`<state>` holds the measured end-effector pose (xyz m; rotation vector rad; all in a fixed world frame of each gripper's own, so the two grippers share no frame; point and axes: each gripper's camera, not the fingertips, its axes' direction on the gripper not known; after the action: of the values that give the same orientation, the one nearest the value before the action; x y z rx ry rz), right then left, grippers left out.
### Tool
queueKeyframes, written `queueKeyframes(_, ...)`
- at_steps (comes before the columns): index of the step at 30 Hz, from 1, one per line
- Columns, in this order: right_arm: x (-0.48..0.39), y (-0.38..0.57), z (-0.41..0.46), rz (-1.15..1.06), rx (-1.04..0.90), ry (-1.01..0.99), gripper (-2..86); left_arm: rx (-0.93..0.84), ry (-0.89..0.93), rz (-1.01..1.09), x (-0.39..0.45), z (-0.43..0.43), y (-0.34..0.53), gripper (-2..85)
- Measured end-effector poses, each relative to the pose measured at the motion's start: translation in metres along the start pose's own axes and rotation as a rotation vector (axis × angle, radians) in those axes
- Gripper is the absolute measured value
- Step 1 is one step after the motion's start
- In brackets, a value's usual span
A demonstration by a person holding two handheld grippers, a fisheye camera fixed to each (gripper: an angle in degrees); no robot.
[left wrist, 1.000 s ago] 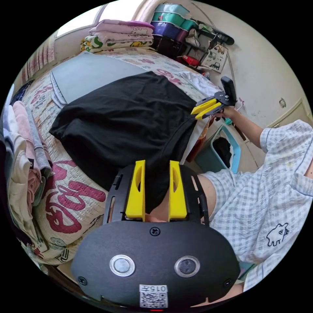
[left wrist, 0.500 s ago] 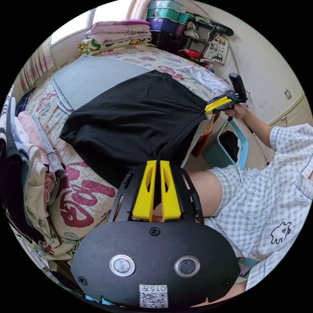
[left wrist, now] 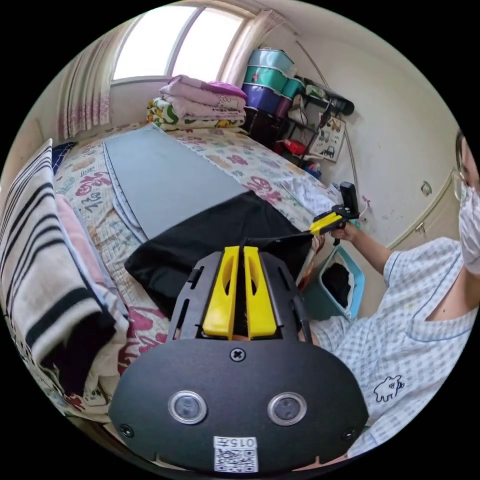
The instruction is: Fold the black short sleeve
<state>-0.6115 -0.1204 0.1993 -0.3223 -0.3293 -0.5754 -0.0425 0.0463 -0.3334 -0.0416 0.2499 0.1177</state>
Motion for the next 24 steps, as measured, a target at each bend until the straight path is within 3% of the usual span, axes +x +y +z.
queueKeyframes(5, 0.063, -0.156, -0.067, 0.065, 0.121, 0.313, -0.5, 0.106, -0.08, -0.178, -0.081, -0.006, -0.112, 0.6)
queueKeyframes(7, 0.104, -0.25, -0.101, 0.134, 0.28, 0.383, -0.3, 0.322, -0.157, -0.293, -0.124, -0.018, -0.156, 2.0)
queueKeyframes(9, 0.129, -0.293, -0.113, 0.277, 0.354, 0.381, 0.0, 0.447, -0.24, -0.339, -0.131, -0.028, -0.163, 6.5)
queueKeyframes(11, 0.132, -0.311, -0.12, 0.321, 0.397, 0.289, 0.4, 0.484, -0.173, -0.325, -0.126, -0.032, -0.151, 9.5)
queueKeyframes(13, 0.107, -0.302, -0.117, 0.17, 0.392, 0.177, 1.2, 0.433, -0.032, -0.218, -0.104, -0.028, -0.109, 9.7)
queueKeyframes(17, 0.09, -0.228, -0.101, 0.079, 0.248, 0.086, 5.6, 0.256, 0.116, -0.086, -0.07, -0.015, -0.005, 8.7)
queueKeyframes(21, 0.111, -0.109, -0.108, 0.312, 0.142, 0.126, 8.2, 0.074, 0.089, -0.21, -0.068, -0.011, 0.124, 8.5)
queueKeyframes(24, 0.12, -0.039, -0.142, 0.534, 0.2, 0.102, 8.7, -0.072, 0.091, -0.314, -0.086, -0.005, 0.186, 7.7)
